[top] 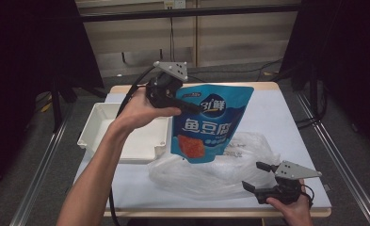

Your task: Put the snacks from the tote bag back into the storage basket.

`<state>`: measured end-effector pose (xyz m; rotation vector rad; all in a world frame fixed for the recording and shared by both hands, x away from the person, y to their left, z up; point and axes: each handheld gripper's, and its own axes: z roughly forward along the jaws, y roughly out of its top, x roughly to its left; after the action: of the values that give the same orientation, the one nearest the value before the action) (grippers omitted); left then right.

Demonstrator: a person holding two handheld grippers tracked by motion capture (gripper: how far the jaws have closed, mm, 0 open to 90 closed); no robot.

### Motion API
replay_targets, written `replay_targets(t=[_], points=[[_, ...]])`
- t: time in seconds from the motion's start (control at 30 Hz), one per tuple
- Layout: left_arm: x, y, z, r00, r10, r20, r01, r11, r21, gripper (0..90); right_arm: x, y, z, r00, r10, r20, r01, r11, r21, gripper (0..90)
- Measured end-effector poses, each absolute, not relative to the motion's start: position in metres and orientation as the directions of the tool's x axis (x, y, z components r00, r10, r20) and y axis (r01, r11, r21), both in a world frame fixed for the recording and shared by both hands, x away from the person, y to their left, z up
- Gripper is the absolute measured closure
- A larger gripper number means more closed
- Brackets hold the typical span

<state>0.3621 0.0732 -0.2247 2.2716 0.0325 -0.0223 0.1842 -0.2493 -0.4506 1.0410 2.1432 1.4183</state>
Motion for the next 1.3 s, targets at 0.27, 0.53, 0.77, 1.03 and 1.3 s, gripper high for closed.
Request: replay_targets(t=[0.27, 0.53, 0.77, 1.03, 1.3], points=[[0.364, 0.093, -0.208, 0.998, 0.065, 0.026, 0.022, -0.639, 0.769, 90.0, 0.184, -0.25, -0.451, -0.659, 0.747, 0.09, 0.374, 0.222, 0.9, 15.2], [0.373, 0.119, -0.2, 0.992, 0.125, 0.031, 0.053, -0.616, 0.786, 90.0, 0.184, -0.25, -0.45, -0.657, 0.749, 0.088, 0.374, 0.222, 0.9, 15.0], [0.377, 0.144, -0.19, 0.989, 0.144, 0.041, 0.056, -0.613, 0.788, 90.0, 0.185, -0.25, -0.451, -0.655, 0.751, 0.087, 0.374, 0.222, 0.901, 15.0], [0.377, 0.173, -0.177, 0.976, 0.211, 0.053, 0.077, -0.564, 0.822, 90.0, 0.184, -0.25, -0.451, -0.655, 0.75, 0.088, 0.375, 0.222, 0.9, 15.0], [0.384, 0.198, -0.179, 0.961, 0.27, 0.055, 0.109, -0.559, 0.822, 90.0, 0.185, -0.25, -0.451, -0.656, 0.749, 0.088, 0.374, 0.222, 0.901, 15.0]])
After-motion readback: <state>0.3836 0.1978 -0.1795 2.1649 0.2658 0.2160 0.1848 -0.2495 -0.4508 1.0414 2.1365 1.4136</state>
